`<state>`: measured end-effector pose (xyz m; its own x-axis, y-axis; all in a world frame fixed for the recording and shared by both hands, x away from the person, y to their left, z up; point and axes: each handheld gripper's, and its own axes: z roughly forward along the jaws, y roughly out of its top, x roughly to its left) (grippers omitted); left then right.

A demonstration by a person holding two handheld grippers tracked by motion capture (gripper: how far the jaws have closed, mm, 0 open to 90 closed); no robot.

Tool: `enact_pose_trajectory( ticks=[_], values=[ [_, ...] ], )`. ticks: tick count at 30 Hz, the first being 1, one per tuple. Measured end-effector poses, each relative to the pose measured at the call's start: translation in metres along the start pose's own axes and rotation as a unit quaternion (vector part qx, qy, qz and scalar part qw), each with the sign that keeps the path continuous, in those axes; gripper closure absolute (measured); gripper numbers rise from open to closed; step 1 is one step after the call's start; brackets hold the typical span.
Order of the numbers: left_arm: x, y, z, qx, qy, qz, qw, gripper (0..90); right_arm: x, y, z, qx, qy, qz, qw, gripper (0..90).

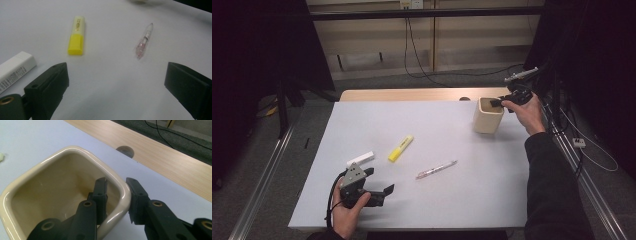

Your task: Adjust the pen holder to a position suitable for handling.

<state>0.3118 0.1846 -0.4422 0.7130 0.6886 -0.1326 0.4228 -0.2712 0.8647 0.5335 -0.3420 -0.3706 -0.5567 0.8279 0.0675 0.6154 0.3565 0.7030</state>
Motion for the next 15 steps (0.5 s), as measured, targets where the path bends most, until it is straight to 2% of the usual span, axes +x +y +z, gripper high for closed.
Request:
enact_pose_trajectory(
  ticks=[4,7,9,11,15],
  values=[
    [-0.001,0.000,-0.001,0.000,-0.009,-0.009,0.9999,5.4,0.010,0.004,-0.001,0.002,0.000,-0.009,1.0000,71.7],
    [-0.003,0.001,0.000,0.002,-0.008,0.002,1.0000,5.4,0.018,0.006,-0.005,-0.008,0.006,-0.010,0.9999,71.7],
    [-0.004,0.001,0.001,0.004,-0.013,0.001,0.9999,5.4,0.023,0.007,-0.009,-0.010,0.009,-0.012,0.9998,71.7],
    [-0.003,0.000,0.001,0.010,-0.008,0.000,0.9999,5.4,0.027,0.007,-0.010,-0.015,0.009,-0.013,0.9998,71.7],
    [0.000,0.000,0.000,0.005,-0.002,-0.009,0.9999,5.4,0.035,0.007,-0.007,-0.013,0.015,-0.012,0.9997,71.7]
  ],
)
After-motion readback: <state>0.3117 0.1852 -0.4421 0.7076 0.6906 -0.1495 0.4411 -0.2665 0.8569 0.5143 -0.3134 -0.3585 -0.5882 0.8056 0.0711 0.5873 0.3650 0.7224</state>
